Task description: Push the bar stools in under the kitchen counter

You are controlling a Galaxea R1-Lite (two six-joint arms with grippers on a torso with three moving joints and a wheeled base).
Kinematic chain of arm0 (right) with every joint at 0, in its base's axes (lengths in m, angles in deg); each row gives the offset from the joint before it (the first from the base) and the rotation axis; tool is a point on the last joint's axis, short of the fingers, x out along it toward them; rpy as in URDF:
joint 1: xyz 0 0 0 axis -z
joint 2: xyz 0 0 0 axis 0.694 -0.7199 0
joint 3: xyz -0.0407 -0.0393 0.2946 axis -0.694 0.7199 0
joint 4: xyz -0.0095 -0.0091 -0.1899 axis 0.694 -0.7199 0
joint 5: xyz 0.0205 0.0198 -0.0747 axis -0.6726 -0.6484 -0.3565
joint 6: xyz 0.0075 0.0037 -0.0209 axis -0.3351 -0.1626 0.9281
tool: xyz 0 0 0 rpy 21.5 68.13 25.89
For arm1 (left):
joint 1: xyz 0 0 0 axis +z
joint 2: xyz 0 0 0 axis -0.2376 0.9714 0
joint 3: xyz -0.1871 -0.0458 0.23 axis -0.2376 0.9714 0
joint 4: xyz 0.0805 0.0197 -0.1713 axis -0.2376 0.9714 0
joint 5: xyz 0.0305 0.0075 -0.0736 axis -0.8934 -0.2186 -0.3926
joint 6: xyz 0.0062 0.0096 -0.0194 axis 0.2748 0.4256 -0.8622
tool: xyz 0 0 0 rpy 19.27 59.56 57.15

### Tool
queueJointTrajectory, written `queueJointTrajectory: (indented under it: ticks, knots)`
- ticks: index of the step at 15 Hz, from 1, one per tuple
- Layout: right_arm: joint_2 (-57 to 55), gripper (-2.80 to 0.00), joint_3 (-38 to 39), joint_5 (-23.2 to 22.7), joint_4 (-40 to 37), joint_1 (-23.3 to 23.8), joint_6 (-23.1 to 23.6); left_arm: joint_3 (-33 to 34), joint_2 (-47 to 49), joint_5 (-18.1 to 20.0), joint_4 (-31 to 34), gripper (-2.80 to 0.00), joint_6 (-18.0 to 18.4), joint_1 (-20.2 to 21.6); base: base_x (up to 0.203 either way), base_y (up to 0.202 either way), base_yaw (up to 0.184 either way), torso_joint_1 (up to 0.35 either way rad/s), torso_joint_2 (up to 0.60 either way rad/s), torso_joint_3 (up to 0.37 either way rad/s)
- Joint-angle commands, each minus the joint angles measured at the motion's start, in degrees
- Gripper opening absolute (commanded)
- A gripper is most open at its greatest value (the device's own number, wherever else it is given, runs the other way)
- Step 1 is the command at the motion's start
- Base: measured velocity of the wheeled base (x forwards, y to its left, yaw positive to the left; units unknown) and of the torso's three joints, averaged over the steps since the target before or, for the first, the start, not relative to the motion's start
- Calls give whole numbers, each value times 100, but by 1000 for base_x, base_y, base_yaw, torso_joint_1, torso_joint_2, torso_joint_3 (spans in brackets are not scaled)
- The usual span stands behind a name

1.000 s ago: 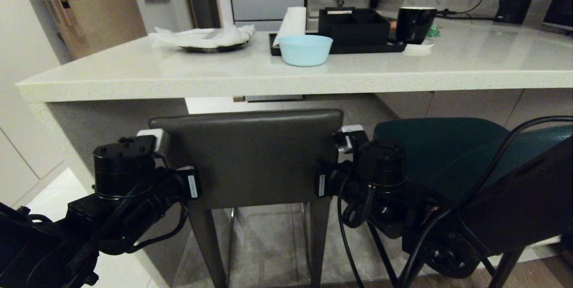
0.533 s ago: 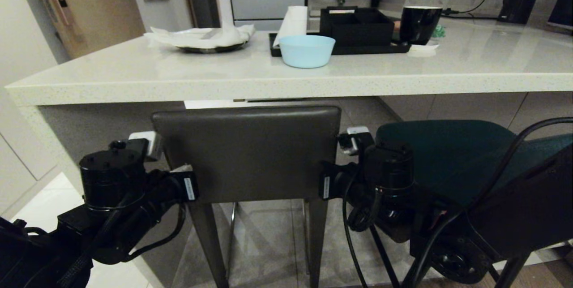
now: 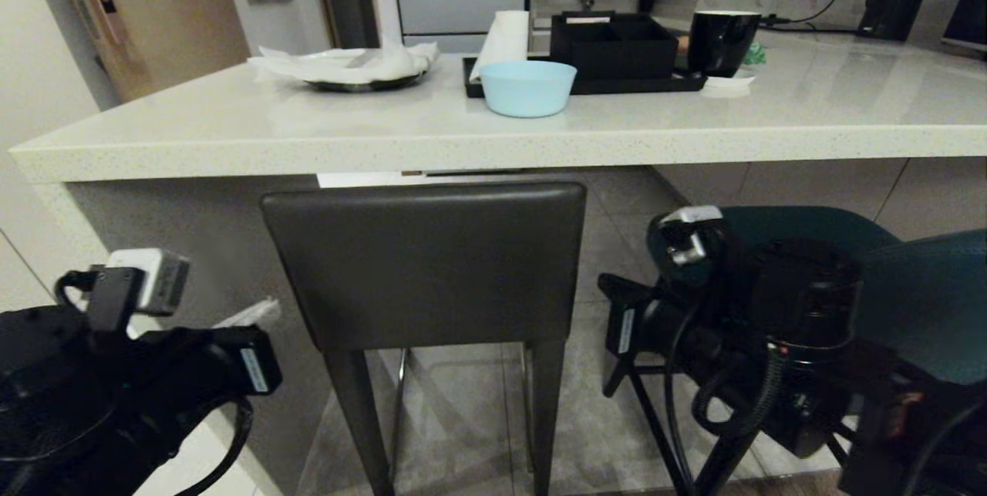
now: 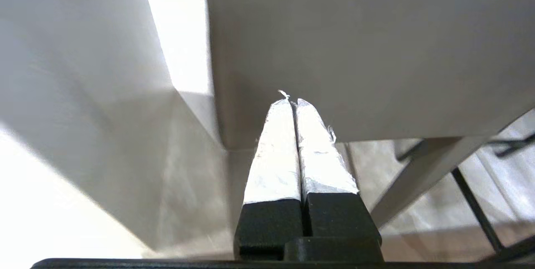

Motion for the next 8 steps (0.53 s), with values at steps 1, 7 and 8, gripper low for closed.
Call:
queueJointTrajectory:
  ticks: [1,7,8]
  knots:
    - [1273,-280,532,12,-78,289,-1,268,-1099,-10,63,-280,136,-6,0,0,0,0,0,0]
    - [4088,-280,1690,11,-1069,1789,220,-63,-3714,-15,2322,-280,382,850,0,0,0,0,0,0]
    - [4488,-280,1752,10,-1322,2068,295,-113,-4096,21,2506,-280,376,1124,0,0,0,0,0,0]
